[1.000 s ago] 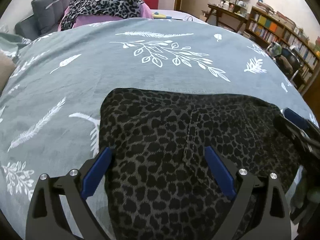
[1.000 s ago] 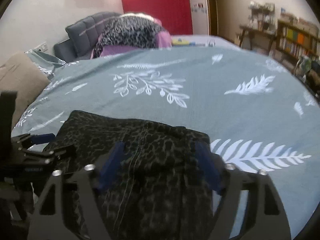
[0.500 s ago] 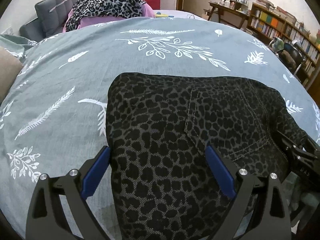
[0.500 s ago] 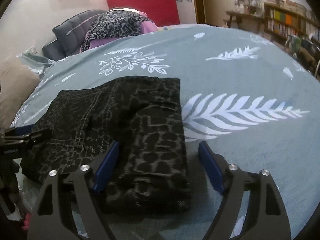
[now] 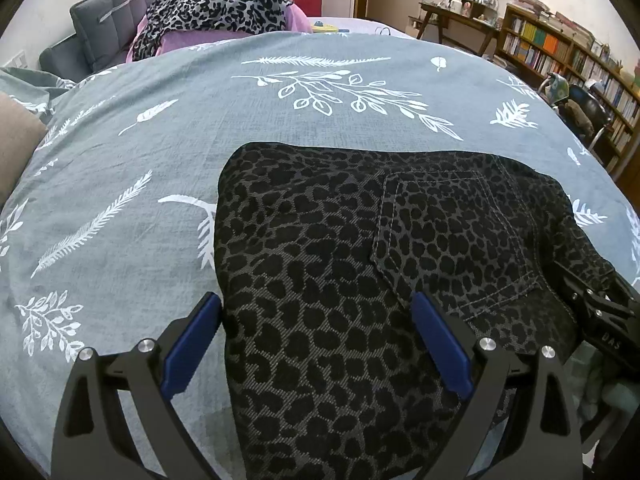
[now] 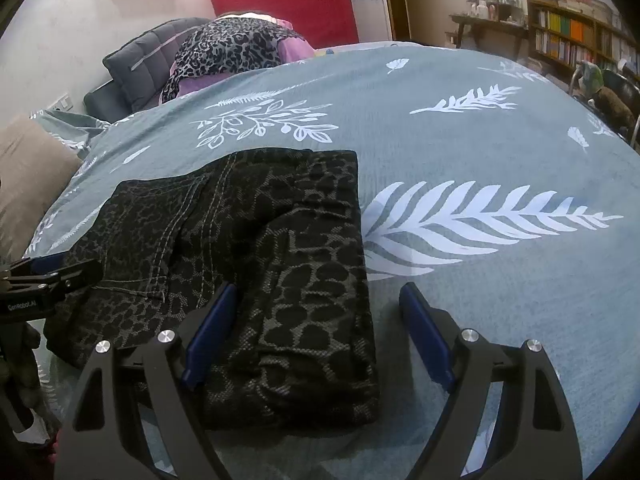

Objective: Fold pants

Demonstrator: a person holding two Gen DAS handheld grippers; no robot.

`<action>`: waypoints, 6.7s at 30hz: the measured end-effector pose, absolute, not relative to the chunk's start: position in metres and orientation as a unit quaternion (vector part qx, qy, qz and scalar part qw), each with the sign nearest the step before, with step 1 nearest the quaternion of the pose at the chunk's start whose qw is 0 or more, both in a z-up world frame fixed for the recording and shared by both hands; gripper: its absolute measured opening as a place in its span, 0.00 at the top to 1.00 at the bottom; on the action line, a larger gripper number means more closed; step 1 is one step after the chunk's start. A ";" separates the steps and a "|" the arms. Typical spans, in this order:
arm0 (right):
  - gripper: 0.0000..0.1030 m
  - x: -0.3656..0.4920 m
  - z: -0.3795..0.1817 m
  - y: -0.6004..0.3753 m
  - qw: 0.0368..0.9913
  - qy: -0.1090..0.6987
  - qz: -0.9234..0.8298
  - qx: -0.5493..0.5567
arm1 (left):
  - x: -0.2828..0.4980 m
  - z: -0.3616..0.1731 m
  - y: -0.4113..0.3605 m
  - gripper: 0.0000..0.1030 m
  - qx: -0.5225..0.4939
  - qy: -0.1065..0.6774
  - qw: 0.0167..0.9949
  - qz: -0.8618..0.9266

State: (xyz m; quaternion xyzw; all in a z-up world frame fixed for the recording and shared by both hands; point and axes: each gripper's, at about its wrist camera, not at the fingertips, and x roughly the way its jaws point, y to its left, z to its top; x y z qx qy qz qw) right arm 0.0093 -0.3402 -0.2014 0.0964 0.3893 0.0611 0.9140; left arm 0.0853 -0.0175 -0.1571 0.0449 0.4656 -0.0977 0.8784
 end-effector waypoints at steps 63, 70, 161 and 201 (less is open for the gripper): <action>0.13 0.065 -0.206 -0.385 0.830 0.482 0.158 0.232 | 0.130 -0.167 0.061 0.07 -0.178 0.546 0.799 -0.176; 0.09 0.077 -0.213 -0.382 0.809 0.497 0.195 0.245 | 0.134 -0.174 0.060 0.07 -0.188 0.547 0.792 -0.194; 0.47 0.299 -0.213 -0.455 0.841 0.423 0.162 0.297 | 0.388 -0.181 -0.034 0.36 -0.150 0.519 0.811 -0.226; 0.10 0.150 -0.140 -0.372 0.915 0.392 0.021 0.090 | 0.216 -0.121 -0.075 0.05 0.070 0.427 0.894 -0.112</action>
